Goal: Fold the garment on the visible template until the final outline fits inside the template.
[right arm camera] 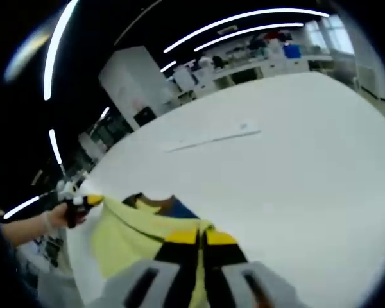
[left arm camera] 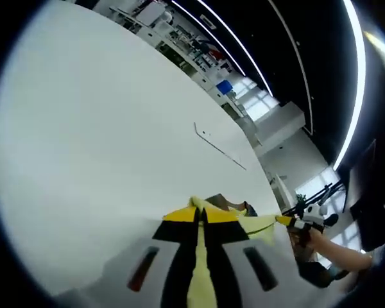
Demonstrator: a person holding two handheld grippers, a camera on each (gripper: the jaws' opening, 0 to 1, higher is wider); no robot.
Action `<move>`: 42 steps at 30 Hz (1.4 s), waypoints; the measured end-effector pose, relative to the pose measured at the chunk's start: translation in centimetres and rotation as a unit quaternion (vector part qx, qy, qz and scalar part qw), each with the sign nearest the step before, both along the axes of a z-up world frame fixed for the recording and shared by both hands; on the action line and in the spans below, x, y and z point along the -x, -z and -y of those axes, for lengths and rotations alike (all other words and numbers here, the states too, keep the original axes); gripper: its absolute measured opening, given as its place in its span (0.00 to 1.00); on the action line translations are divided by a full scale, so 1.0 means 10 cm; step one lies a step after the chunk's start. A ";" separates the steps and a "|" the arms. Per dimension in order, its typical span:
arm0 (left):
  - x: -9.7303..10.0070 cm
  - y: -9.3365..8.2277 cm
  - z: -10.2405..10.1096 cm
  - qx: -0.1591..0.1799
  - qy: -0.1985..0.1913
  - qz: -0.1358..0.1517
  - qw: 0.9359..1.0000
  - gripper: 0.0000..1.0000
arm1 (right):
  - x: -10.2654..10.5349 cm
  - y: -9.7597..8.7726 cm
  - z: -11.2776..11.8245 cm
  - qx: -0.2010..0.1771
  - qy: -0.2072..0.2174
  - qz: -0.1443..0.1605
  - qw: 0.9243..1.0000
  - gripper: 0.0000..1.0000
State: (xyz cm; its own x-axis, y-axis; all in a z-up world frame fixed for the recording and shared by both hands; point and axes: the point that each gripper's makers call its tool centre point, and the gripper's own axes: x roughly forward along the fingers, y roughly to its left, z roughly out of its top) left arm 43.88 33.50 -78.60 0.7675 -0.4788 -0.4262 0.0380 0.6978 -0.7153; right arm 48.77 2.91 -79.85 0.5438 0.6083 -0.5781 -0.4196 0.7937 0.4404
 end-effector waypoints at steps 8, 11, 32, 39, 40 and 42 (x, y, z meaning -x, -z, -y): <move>-0.13 0.02 -0.20 -0.009 0.021 0.021 1.000 0.01 | 0.04 0.03 0.02 0.017 -0.019 0.009 1.000 0.07; -0.12 0.00 -0.26 -0.014 0.033 0.033 0.999 0.10 | 0.06 0.03 0.06 0.021 -0.021 0.020 0.999 0.18; 0.19 0.06 -0.03 -0.085 0.199 0.093 0.972 0.59 | 0.41 0.01 -0.11 0.014 -0.121 0.063 0.990 0.54; 0.13 0.12 0.05 -0.080 0.198 0.084 0.973 0.59 | 0.44 0.09 -0.22 0.012 -0.128 0.052 0.990 0.53; 0.10 0.14 0.04 -0.077 0.194 0.084 0.974 0.59 | 0.44 0.12 -0.23 0.013 -0.129 0.047 0.990 0.52; 0.07 0.15 0.05 -0.074 0.190 0.081 0.976 0.58 | 0.39 0.18 -0.23 0.015 -0.128 0.044 0.991 0.52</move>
